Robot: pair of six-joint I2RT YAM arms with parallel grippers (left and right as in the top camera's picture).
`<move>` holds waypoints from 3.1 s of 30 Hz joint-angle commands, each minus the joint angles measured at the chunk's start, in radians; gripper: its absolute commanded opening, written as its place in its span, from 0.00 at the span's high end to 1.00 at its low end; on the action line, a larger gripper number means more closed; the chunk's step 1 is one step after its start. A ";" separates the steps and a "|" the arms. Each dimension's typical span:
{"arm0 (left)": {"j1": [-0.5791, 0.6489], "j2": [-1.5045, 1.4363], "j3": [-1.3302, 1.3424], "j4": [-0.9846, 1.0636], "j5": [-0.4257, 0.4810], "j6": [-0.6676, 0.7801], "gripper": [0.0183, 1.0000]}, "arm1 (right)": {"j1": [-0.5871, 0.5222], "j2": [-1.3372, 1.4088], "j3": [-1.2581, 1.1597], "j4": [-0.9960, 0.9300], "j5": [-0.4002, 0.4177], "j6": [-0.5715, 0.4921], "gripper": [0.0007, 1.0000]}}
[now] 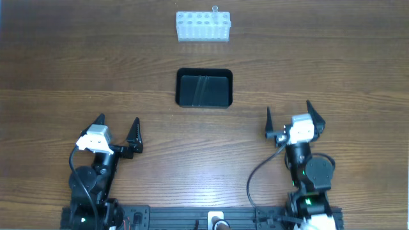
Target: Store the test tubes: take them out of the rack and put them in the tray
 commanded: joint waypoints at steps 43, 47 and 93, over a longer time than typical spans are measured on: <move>-0.004 -0.008 -0.004 -0.002 -0.005 -0.014 0.00 | 0.402 1.699 1.390 0.240 0.581 0.348 0.01; -0.004 -0.008 -0.004 -0.002 -0.005 -0.014 0.00 | 0.392 1.699 1.390 0.219 0.580 0.348 0.01; -0.004 -0.008 -0.004 -0.002 -0.004 -0.013 0.00 | 0.366 1.789 1.539 0.034 0.482 0.306 0.16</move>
